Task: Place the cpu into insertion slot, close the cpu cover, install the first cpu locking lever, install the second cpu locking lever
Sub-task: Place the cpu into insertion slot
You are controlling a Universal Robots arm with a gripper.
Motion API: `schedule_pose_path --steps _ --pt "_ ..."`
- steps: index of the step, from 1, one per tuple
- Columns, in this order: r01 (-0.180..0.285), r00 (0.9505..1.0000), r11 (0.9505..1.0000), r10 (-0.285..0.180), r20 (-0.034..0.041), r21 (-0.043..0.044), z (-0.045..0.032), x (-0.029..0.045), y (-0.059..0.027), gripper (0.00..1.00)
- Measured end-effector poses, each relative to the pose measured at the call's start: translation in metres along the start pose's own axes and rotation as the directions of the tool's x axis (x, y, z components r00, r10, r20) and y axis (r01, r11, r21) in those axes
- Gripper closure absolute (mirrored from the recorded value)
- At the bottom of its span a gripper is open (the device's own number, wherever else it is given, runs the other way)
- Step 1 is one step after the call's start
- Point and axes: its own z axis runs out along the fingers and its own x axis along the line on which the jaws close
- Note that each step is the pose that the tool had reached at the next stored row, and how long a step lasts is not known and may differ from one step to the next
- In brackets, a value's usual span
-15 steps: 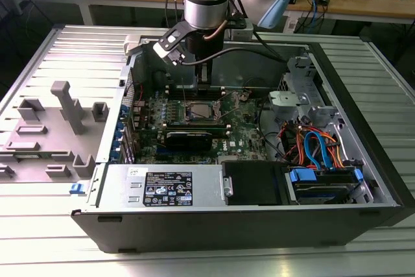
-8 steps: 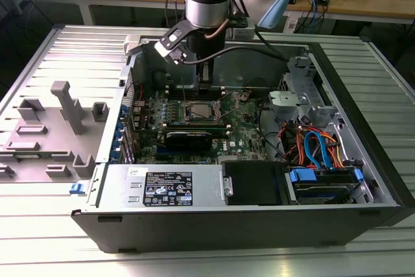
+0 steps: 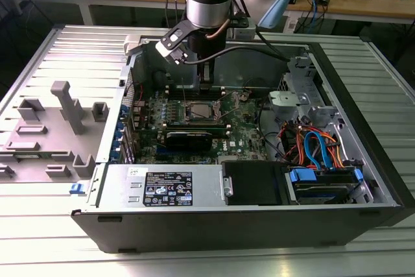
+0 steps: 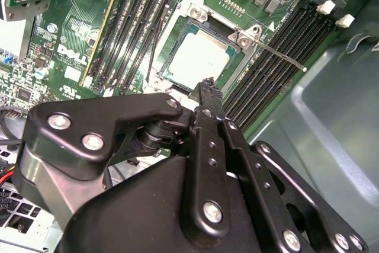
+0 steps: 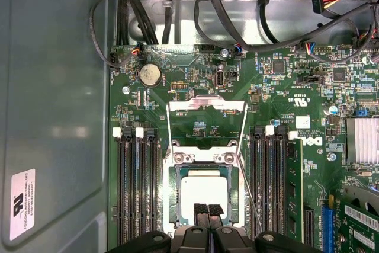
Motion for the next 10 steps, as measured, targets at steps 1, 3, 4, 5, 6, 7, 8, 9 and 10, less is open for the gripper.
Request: schedule_pose_path --steps 1,3,4,5,6,7,8,9,10 --pt "0.0 1.0 1.0 0.0 0.0 0.0 0.0 0.0 0.0 0.89" --pt "0.0 1.0 1.0 0.0 0.0 0.0 0.0 0.0 0.0 0.89" --pt "0.0 1.0 1.0 0.0 0.0 0.0001 0.0 0.0 0.0 0.89" --pt "0.0 1.0 1.0 0.0 0.0 0.0 0.0 0.0 0.0 0.89" --pt "0.0 1.0 1.0 0.0 0.0 0.0 0.0 0.0 0.0 0.89" --pt "0.0 1.0 1.0 0.0 0.0 0.0 0.0 0.0 0.0001 0.89" --pt "0.0 1.0 1.0 0.0 0.0 0.0 0.0001 0.0 0.0014 0.89" --pt "0.0 1.0 1.0 0.0 0.0 0.0 0.0001 0.0 0.0017 0.89" --pt "0.0 1.0 1.0 0.0 0.0002 0.0 0.0002 0.0 0.0028 0.89"
